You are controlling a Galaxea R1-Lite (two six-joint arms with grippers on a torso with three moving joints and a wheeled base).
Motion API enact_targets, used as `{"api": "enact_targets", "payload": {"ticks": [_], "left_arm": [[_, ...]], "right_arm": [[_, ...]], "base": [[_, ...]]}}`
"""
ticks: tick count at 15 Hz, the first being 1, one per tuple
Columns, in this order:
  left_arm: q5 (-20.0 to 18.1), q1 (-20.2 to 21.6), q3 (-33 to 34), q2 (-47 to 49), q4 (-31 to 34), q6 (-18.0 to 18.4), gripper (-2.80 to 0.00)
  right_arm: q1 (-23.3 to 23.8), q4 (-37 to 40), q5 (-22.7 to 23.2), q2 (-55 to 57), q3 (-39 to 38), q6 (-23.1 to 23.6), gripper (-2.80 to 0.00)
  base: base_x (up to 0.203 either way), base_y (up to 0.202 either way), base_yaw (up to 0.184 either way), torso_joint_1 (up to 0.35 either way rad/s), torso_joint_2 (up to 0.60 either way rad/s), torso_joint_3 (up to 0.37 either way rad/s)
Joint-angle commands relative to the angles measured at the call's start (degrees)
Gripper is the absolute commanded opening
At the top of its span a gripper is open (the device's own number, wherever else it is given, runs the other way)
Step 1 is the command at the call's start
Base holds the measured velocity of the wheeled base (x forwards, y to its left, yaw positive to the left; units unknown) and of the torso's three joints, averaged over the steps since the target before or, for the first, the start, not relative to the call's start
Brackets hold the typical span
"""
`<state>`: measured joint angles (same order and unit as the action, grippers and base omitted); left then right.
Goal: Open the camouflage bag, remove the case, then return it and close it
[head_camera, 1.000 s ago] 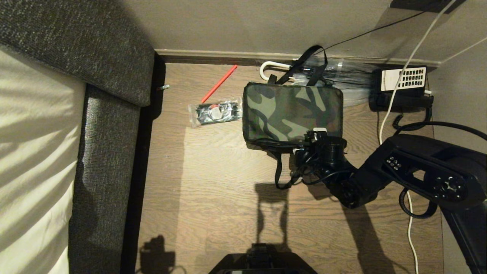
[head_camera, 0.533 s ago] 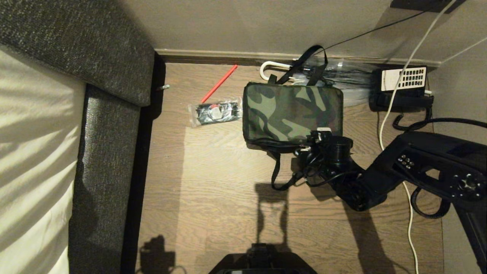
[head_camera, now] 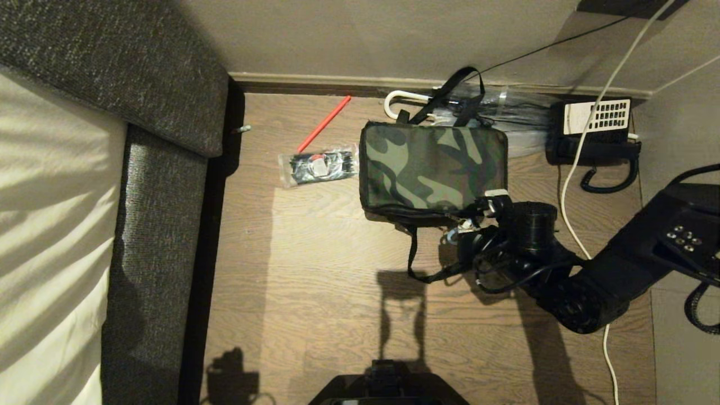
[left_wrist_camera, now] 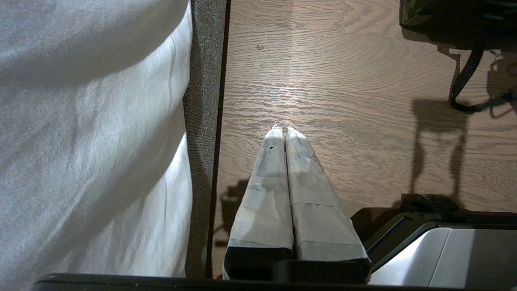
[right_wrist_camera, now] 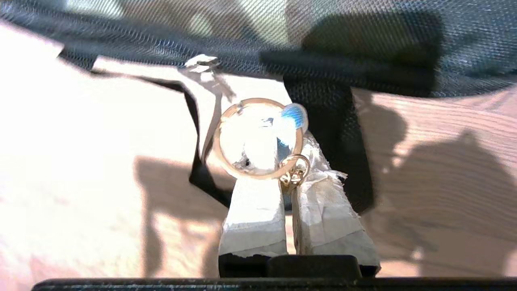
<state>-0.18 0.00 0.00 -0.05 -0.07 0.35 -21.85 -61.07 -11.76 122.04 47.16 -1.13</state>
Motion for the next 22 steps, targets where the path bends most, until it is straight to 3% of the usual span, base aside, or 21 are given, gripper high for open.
{"api": "enact_targets", "payload": {"ticks": [1, 5, 11, 22], "left_arm": [[0.01, 0.0, 0.15, 0.05, -0.01, 0.0, -2.8], [0.01, 0.0, 0.16, 0.05, -0.01, 0.0, -2.8], [0.01, 0.0, 0.16, 0.05, -0.01, 0.0, -2.8], [0.01, 0.0, 0.18, 0.05, -0.01, 0.0, -2.8]], "right_arm": [[0.05, -0.35, -0.24, -3.3, -2.29, 1.59, -2.8], [1.87, -0.3, -0.64, -3.41, -3.39, 7.33, -2.8], [8.22, 0.59, -0.55, -2.69, -2.98, 9.47, -2.8], [15.6, 2.73, -0.06, -2.8, -0.96, 12.01, -2.8]], "base": [[0.0, 0.0, 0.0, 0.0, 0.0, 0.0], [0.0, 0.0, 0.0, 0.0, 0.0, 0.0], [0.0, 0.0, 0.0, 0.0, 0.0, 0.0], [0.0, 0.0, 0.0, 0.0, 0.0, 0.0]]}}
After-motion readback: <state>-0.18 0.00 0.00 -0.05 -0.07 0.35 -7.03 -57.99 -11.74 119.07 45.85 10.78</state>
